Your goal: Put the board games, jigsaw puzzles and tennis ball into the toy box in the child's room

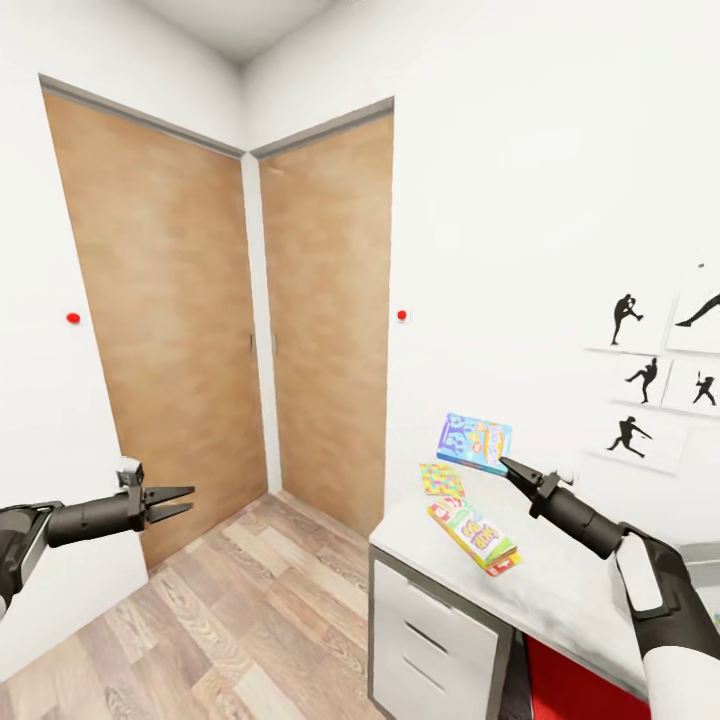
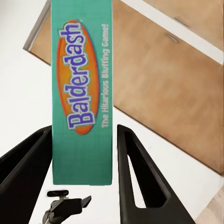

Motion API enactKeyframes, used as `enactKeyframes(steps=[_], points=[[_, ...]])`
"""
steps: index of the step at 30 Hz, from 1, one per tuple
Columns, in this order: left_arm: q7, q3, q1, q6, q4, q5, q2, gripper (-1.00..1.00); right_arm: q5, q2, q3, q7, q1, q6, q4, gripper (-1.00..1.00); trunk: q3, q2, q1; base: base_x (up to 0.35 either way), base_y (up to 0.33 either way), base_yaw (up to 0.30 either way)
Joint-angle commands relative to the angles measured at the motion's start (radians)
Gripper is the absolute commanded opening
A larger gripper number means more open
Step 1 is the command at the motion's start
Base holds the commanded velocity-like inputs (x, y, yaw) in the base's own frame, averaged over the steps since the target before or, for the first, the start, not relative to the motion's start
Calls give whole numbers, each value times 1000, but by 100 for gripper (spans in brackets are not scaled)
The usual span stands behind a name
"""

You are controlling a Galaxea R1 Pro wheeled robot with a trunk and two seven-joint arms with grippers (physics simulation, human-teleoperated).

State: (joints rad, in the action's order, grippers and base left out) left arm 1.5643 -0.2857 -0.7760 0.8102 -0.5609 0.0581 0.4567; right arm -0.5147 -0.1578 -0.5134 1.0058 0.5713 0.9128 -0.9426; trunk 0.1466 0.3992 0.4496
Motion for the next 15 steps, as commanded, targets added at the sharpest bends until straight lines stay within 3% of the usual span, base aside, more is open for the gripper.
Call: enactKeyframes(steps=[1,15], points=[[6,-3,0,11,0,6,0,100,-4,0,-3,4,1,6,1,-100,0,1,0,0,0,-280],[6,-2,0,9,0,6,0,100,-1,-8,-35,4,1,6,2,-100,8,1,0,0,0,-280]])
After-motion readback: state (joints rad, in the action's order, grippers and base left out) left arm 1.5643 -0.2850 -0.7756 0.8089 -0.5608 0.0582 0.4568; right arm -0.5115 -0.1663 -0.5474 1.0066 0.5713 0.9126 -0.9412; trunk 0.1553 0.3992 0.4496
